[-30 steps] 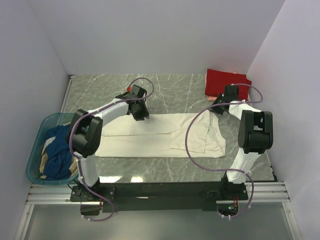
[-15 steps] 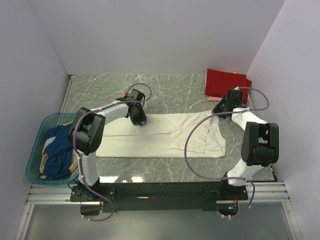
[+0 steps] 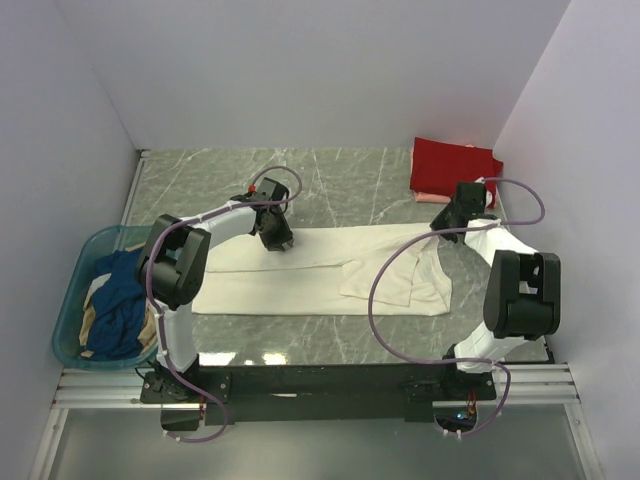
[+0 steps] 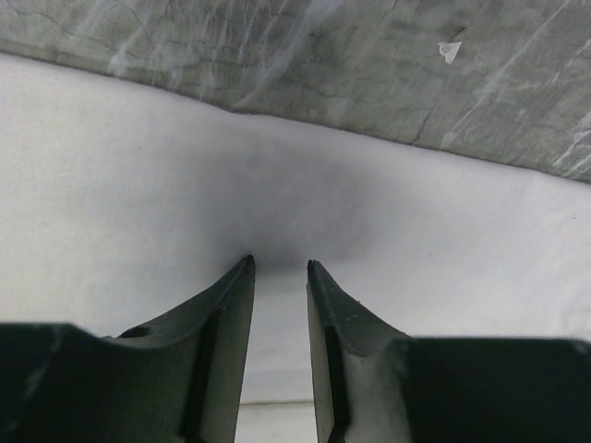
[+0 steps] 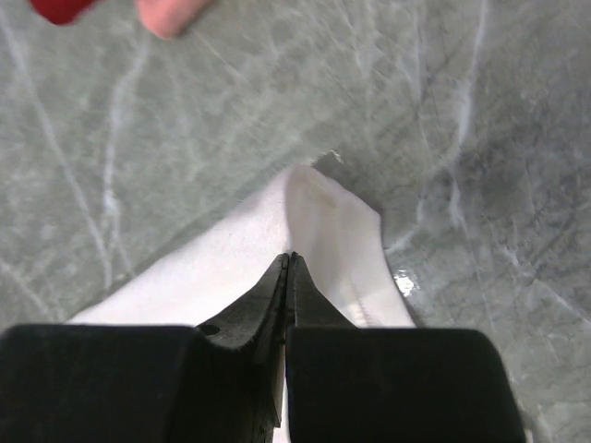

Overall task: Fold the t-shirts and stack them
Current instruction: Fold the tshirt

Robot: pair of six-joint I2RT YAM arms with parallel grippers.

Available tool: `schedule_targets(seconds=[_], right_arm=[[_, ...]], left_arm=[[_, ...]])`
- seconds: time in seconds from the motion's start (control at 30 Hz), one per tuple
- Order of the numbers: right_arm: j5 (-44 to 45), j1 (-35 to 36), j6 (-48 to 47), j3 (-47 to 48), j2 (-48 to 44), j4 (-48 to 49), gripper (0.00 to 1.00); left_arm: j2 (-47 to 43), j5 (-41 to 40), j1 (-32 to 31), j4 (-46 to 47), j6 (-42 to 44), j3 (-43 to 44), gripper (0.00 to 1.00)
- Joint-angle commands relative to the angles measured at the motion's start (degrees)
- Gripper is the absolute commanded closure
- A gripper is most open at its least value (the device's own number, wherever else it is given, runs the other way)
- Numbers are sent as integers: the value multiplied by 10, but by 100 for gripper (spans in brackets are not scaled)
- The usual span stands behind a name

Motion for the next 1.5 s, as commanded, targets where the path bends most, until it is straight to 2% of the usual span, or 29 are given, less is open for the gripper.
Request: schedule_targets(seconds=[0.0,0.13,0.27,0.43,0.5,0.57,0.67,0.9,0.93,0.97,1.07,1.2,1.3,1.47], right_arm=[[21,-7,-1,-14,24,7,100],[8,-10,-2,0,46,-3,100],[1,-12,-3,7,53,-16,96],[-29,-18,-5,6,49,-19,79],[-36,-18,-3,6,38,-20,70],[-43,-18,-2,6,25,-20,63],[-42,-20,-1,10,5,-28,60],[-82,-52,15,-25,-66,-23,58],[-135,-63,19,-30,-80,-20,58],[-160,-92,29,-38,-87,-17,58],[-227,-118,34,-38,-114,-34,57],[-224,-128,28,-36,-155,-74,57],[-228,-131,26,-49,-187,-83,57],[-235,-147,27,-61,-228,-94,56]], left_arm=[[10,-3,5,3,0,-6,65],[6,-3,6,5,2,-6,64],[-12,-3,6,0,8,3,64],[-41,8,4,-4,27,23,61],[-66,17,0,0,32,23,55],[-90,13,-13,1,42,22,51],[-111,7,-41,0,57,21,46],[-133,-33,-165,5,87,28,47],[-129,-36,-176,7,87,33,47],[-123,-38,-189,9,88,37,47],[-100,-45,-234,18,90,54,47],[-47,-55,-298,15,98,105,47],[7,-76,-336,-3,107,178,47],[86,-104,-379,-19,116,243,47]])
